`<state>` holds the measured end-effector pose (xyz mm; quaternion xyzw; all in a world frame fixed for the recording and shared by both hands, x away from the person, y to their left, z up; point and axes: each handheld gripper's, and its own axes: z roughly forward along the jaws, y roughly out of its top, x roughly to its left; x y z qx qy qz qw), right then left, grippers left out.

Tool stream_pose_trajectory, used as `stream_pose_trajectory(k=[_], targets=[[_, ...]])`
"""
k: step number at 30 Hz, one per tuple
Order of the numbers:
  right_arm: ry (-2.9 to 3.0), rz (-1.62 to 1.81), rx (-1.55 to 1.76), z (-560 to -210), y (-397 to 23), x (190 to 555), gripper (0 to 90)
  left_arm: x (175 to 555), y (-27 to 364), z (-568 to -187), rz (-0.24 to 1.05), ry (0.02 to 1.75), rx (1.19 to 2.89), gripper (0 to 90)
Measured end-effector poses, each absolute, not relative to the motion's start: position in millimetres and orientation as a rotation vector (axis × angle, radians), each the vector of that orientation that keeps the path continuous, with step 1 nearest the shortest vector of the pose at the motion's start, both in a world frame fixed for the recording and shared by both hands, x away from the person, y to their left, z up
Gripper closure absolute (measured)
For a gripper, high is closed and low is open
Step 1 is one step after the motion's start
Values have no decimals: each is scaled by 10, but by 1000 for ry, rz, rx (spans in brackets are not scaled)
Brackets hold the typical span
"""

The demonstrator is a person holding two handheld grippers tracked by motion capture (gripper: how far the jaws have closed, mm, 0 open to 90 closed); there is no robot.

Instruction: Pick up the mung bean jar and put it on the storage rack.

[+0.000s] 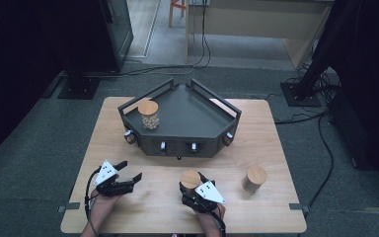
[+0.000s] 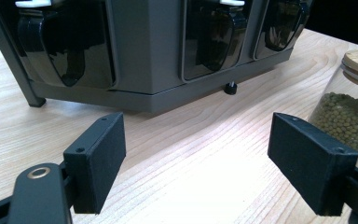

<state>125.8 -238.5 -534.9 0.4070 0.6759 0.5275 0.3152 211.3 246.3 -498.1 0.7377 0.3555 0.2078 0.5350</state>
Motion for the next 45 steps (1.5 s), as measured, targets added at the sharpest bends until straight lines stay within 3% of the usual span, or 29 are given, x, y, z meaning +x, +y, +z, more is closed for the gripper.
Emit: stream_pose_trajectory(k=[45], targets=[[1820, 1402, 1034, -4901, -2561, 1427, 249, 2135, 2407, -4982, 493, 811, 1797, 187]])
